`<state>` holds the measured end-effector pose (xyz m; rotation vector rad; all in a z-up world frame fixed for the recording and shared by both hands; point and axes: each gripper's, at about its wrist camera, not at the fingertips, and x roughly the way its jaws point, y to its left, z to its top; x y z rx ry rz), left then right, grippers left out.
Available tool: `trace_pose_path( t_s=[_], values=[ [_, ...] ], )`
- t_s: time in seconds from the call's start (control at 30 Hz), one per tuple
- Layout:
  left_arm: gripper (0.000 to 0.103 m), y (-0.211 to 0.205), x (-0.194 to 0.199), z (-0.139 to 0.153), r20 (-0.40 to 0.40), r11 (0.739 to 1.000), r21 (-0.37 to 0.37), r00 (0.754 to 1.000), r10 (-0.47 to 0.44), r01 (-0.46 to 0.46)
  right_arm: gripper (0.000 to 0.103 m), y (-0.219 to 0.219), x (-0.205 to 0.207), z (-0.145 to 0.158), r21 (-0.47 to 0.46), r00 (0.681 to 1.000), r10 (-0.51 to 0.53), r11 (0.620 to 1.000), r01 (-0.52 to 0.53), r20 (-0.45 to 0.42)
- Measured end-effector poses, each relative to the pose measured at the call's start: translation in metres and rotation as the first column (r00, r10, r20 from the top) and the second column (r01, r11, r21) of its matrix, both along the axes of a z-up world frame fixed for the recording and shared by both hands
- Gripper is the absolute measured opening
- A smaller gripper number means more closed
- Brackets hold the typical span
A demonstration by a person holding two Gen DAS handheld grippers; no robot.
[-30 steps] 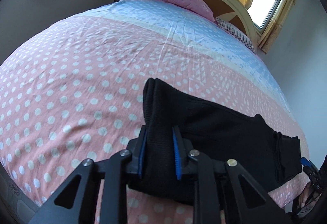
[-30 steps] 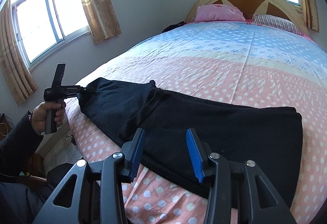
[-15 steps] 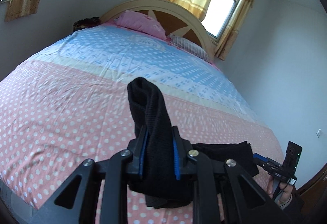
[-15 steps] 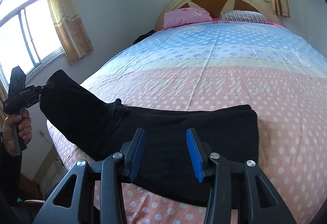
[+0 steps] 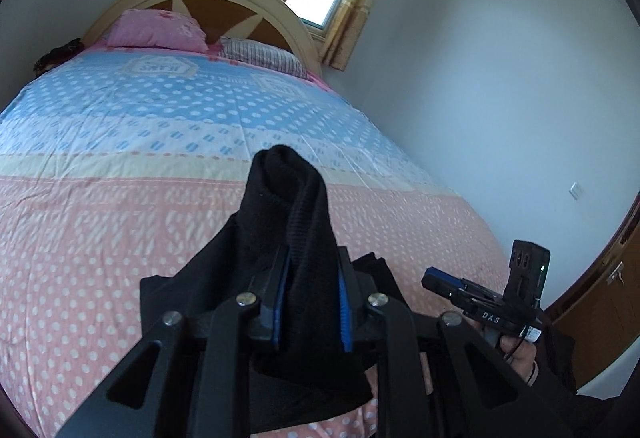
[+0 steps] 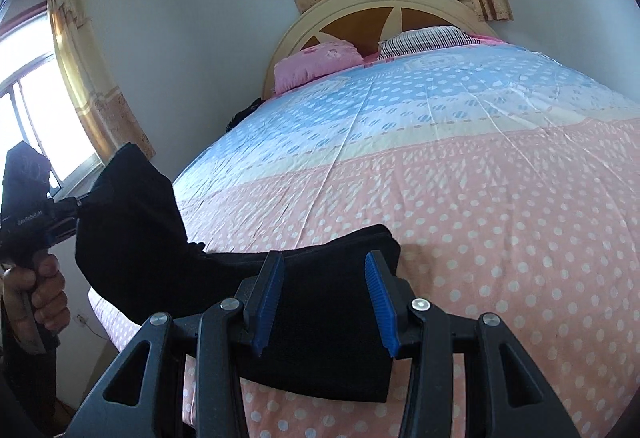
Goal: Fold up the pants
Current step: 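Fold the held end over the pants with the left tool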
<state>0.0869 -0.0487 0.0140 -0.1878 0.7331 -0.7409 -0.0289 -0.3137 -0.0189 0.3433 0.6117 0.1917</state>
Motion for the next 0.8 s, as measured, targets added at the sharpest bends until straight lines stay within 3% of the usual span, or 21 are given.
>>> trace_pose_path(
  t_s=[0.3, 0.53, 0.7, 0.8],
  values=[
    [0.021, -0.083, 0.014, -0.047, -0.089, 0.991, 0.088, 0.992, -0.093, 0.101, 0.049, -0.025, 0.003, -0.007, 0.048, 0.998, -0.067, 0.997, 0.068, -0.021],
    [0.023, -0.130, 0.002, -0.074, -0.108, 0.970, 0.183, 0.984, -0.144, 0.162, 0.049, -0.033, 0.006, -0.018, 0.098, 0.996, -0.073, 0.992, 0.077, -0.049],
    [0.026, -0.138, -0.010, -0.064, -0.112, 0.972, 0.133, 0.977, -0.182, 0.196, 0.049, -0.038, 0.009, -0.027, 0.120, 0.994, -0.084, 0.989, 0.092, -0.072],
    [0.034, -0.132, -0.025, -0.047, -0.036, 0.970, 0.134, 0.979, -0.201, 0.204, 0.049, -0.041, 0.008, -0.026, 0.138, 0.994, -0.082, 0.986, 0.091, -0.074]
  ],
)
